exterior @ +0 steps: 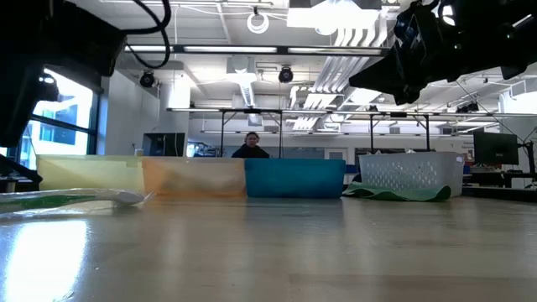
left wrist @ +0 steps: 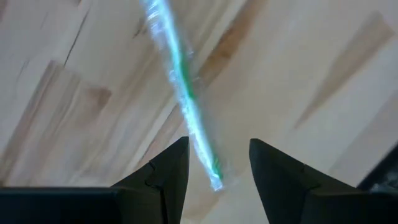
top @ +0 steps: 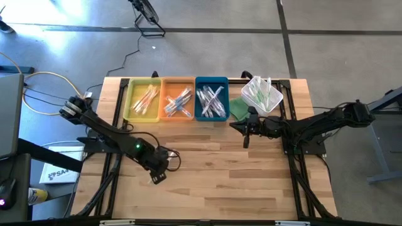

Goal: Pick & Place Toothbrushes
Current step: Put the green toothbrush into the white bin

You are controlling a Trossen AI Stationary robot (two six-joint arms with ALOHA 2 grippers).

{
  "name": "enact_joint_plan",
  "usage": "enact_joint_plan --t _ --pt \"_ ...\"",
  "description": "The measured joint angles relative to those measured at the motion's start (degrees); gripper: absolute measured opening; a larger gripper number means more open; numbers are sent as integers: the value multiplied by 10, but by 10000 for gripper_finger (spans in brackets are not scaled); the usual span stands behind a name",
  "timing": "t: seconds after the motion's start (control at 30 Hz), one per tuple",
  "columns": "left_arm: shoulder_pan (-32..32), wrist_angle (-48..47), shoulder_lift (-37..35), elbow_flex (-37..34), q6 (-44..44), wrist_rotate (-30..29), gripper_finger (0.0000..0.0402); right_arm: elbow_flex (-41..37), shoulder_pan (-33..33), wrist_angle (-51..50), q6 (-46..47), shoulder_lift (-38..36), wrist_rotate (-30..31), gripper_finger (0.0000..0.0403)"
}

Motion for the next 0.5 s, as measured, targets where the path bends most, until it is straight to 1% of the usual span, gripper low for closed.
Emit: enact_joint_plan --t 0.13,0.23,0.43,0.5 --pt "0 -14 14 0 -69 1 164 0 0 -2 -10 0 0 4" --pt "0 -7 27 0 -103 16 164 0 0 -4 -12 0 0 4" --pt "0 21 52 -1 -125 63 164 0 0 -8 -12 0 0 4" --pt "0 23 60 -1 -125 69 164 0 0 -13 -12 0 0 4"
